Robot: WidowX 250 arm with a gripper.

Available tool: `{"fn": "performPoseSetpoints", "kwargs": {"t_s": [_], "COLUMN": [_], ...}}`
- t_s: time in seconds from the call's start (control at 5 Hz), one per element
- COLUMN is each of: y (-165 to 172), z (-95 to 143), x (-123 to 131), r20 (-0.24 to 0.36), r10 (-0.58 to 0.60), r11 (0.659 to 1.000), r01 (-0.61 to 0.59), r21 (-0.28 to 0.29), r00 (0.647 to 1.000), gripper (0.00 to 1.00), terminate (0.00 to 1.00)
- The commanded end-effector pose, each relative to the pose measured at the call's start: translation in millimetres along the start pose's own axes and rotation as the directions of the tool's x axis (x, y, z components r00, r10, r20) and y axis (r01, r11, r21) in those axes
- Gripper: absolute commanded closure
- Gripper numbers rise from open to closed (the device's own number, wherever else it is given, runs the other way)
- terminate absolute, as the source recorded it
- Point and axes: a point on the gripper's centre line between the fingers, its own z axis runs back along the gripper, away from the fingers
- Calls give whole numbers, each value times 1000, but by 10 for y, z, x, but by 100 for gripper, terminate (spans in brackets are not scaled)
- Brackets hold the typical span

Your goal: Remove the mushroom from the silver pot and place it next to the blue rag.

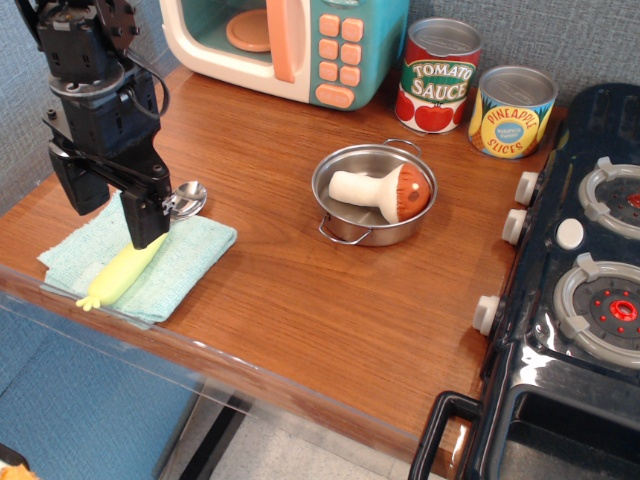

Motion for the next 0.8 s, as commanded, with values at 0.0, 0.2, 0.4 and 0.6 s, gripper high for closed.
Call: {"fn": "performPoseSetpoints", "kwargs": {"t_s": [0.0,0.2,0.4,0.6], "y": [0,-274,-542,-805], "z": [0,75,131,224], "x": [0,423,792,1201], "r20": [0,21,53,99], "r10": [0,-31,-44,-62], "r11": [1000,999,998,996], "r01": [0,32,46,69], "r21": [0,-12,-42,-63], "r00": [1000,999,998,993], "gripper": [0,0,0,0], "terminate": [0,0,0,0]}}
